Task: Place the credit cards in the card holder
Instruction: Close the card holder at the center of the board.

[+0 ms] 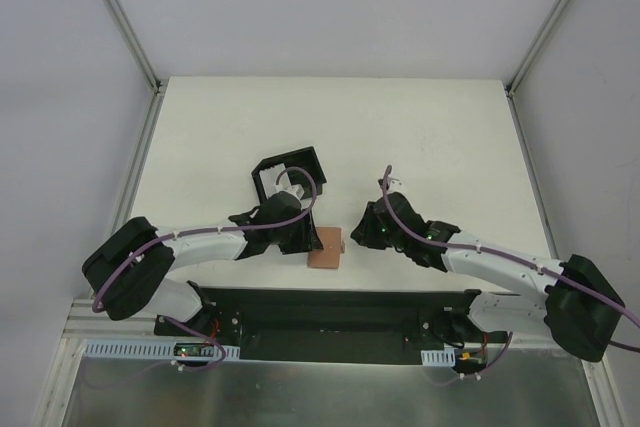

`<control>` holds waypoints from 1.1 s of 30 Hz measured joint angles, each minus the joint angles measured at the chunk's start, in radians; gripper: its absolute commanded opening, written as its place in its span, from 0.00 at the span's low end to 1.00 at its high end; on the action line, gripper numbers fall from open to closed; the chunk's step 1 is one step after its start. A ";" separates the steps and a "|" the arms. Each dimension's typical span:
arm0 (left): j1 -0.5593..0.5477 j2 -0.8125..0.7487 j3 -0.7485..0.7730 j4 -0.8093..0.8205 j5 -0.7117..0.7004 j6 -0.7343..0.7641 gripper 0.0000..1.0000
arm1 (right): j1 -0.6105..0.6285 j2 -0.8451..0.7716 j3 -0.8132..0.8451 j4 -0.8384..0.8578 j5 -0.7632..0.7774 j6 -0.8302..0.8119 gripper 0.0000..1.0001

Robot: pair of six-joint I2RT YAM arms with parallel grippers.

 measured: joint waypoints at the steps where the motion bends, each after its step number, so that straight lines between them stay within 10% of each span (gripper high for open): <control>1: 0.000 0.000 0.000 0.000 0.000 0.001 0.45 | -0.008 -0.008 -0.014 0.000 -0.002 0.006 0.20; 33: 0.000 0.038 0.029 -0.008 0.006 0.025 0.41 | -0.039 0.197 0.006 0.126 -0.183 -0.006 0.17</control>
